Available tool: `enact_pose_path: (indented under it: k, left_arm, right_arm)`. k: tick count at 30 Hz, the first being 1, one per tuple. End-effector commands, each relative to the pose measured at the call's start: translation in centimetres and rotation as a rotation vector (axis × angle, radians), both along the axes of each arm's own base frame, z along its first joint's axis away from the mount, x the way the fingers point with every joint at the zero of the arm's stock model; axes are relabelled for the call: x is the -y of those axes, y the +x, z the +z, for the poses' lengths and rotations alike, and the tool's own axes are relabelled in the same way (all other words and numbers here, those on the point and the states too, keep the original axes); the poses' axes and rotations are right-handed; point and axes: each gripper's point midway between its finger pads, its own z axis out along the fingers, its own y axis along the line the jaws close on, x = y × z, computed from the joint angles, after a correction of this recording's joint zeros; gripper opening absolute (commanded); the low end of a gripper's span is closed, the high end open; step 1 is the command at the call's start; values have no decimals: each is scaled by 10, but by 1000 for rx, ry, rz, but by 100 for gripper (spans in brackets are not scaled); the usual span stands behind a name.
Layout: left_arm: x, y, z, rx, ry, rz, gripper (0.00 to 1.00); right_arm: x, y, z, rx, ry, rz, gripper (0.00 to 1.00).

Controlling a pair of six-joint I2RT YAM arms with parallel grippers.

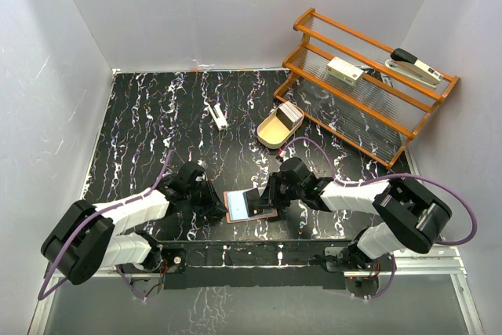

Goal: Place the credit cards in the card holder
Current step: Insert the credit card into the card holder.

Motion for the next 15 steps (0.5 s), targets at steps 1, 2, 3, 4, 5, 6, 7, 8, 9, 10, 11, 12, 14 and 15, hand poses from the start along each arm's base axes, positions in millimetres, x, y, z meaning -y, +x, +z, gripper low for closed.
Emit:
enact_pose_path:
  k: [1, 2, 3, 4, 5, 6, 7, 8, 9, 10, 11, 12, 14, 15]
  left_arm:
    - [3, 0, 2, -5, -16, -5, 0]
    - [4, 0, 2, -6, -18, -4, 0]
    - [4, 0, 3, -5, -21, -6, 0]
    - [4, 0, 2, -8, -23, -5, 0]
    - [5, 0, 3, -8, -27, -5, 0]
    - [5, 0, 2, -10, -29, -5, 0]
    - [6, 0, 2, -11, -30, -5, 0]
    - [6, 0, 2, -13, -31, -5, 0]
    - [6, 0, 2, -14, -34, -6, 0]
    - [7, -1, 2, -15, -35, -7, 0]
    - [7, -1, 2, -15, -36, -7, 0]
    - [7, -1, 2, -14, -36, -7, 0]
    - [6, -1, 2, -13, -35, -6, 0]
    - [6, 0, 2, -12, -35, -5, 0]
  right_arm:
    - [-5, 10, 8, 44, 17, -16, 8]
    - [-5, 11, 8, 46, 18, -17, 8]
    - [-6, 11, 8, 46, 19, -19, 8]
    - [-7, 11, 9, 47, 22, -19, 8]
    - [-8, 11, 9, 46, 26, -16, 8]
    - [-8, 11, 9, 43, 27, -15, 8]
    - [-9, 11, 9, 41, 27, -14, 8]
    - [-10, 11, 8, 38, 29, -15, 8]
    - [-10, 11, 8, 36, 32, -15, 8]
    - [-11, 11, 8, 34, 35, -15, 8]
    - [-11, 11, 9, 33, 38, -15, 9]
    - [-12, 11, 9, 32, 39, -14, 9]
    - [-12, 11, 9, 33, 39, -16, 9]
    - [-11, 11, 8, 33, 38, -18, 9]
